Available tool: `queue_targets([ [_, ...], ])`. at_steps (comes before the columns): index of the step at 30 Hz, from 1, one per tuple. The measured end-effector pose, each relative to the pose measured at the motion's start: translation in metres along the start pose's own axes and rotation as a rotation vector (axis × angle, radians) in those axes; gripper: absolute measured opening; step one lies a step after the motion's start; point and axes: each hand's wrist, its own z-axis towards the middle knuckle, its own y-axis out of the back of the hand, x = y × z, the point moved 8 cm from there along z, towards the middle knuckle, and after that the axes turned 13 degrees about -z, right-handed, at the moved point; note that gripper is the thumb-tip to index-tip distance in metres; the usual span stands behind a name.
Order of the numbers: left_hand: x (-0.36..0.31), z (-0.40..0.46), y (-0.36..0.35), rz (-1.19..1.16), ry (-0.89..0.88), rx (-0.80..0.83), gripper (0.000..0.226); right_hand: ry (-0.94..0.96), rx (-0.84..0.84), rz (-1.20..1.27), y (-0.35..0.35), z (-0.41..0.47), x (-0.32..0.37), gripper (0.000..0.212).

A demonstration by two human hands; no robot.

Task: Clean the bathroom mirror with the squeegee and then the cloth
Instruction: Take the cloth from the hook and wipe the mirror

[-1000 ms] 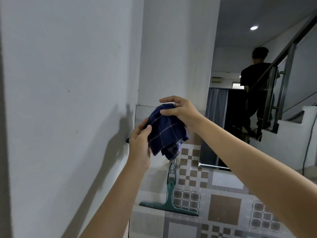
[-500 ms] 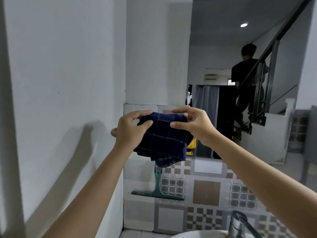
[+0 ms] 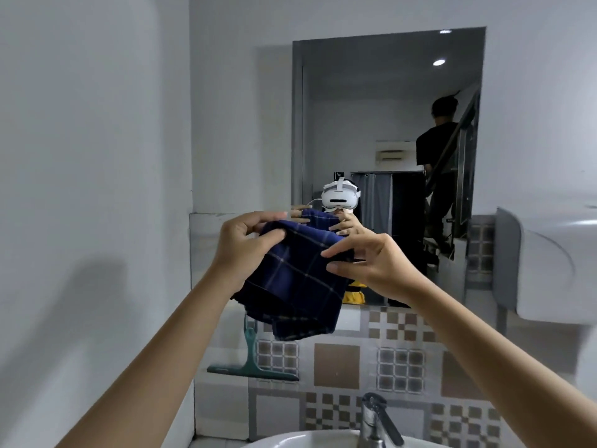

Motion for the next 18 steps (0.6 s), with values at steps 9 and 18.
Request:
queue_targets([
  [9,-0.005,-0.012,-0.095,-0.190,0.083,0.046,0.026,-0.197,-0.139,0.521,0.040,-0.054,-0.057,0.047],
  [18,0.016,0.017,-0.146,-0.246,0.156,0.054,0.022,-0.177,-0.257,0.706,0.091,-0.054,-0.066,0.038],
])
